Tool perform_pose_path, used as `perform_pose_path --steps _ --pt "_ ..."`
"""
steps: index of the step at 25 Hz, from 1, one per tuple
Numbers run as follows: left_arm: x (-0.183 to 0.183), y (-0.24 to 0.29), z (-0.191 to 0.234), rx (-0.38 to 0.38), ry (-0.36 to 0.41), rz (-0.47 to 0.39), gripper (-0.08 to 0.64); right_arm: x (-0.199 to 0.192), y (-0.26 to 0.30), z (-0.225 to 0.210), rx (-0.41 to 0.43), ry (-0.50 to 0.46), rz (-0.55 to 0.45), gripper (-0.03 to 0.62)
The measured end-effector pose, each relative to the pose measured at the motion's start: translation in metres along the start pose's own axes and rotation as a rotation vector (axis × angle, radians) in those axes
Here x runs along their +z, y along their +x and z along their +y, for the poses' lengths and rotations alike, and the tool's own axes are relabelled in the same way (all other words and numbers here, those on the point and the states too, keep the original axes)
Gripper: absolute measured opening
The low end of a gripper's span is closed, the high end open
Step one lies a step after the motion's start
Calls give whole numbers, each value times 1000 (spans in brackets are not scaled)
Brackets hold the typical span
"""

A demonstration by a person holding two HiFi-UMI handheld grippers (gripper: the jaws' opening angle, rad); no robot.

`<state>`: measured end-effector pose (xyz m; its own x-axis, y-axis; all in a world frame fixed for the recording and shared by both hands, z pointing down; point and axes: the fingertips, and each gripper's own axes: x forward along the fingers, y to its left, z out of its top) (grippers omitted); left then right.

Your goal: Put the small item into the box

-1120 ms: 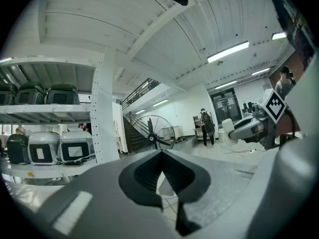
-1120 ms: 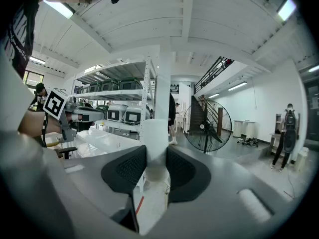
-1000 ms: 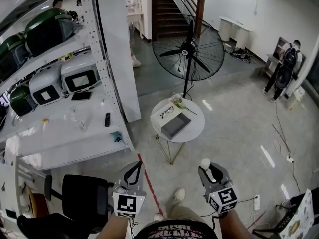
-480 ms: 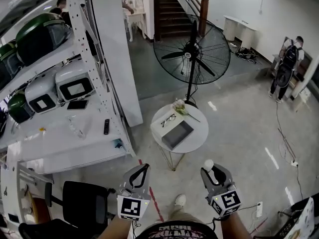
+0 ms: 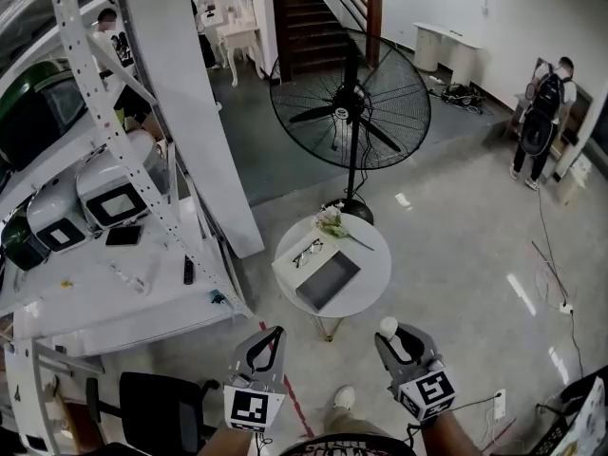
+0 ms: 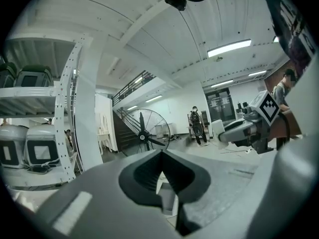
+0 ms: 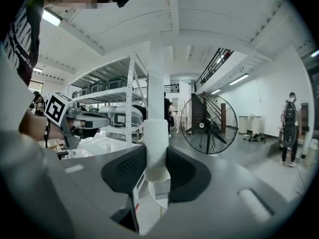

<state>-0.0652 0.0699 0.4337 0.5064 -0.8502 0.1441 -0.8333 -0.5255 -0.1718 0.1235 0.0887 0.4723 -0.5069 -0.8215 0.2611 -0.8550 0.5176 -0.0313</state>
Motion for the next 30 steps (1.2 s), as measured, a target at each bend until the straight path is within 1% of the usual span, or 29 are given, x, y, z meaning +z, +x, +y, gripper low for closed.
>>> perform_pose_path --steps 4,6,10,14,16,18,20,22,24,27,30 --pt "11 30 5 8 10 -11 2 6 16 -22 13 0 -8 153" --pt "15 43 7 12 12 -12 0 6 24 -32 27 16 9 153" --pt "15 66 10 31 5 5 2 9 42 -46 72 27 23 153" --pt "22 84 15 58 5 3 2 16 58 -58 121 25 22 153" --pt "22 89 17 69 6 3 1 19 65 -63 135 8 35 153" --pt "23 90 19 82 12 0 2 20 72 -66 150 5 15 153" --pt "17 86 22 98 4 16 2 22 77 -67 163 7 -7 153" --pt "11 82 26 117 -5 33 0 22 81 -66 175 8 -8 153" --pt "11 79 32 133 -5 32 2 24 86 -66 184 7 -8 153" --pt "12 75 40 148 -3 25 2 26 92 -64 193 10 -19 153" --pt "6 77 46 147 -14 29 2 26 99 -64 187 20 -13 153"
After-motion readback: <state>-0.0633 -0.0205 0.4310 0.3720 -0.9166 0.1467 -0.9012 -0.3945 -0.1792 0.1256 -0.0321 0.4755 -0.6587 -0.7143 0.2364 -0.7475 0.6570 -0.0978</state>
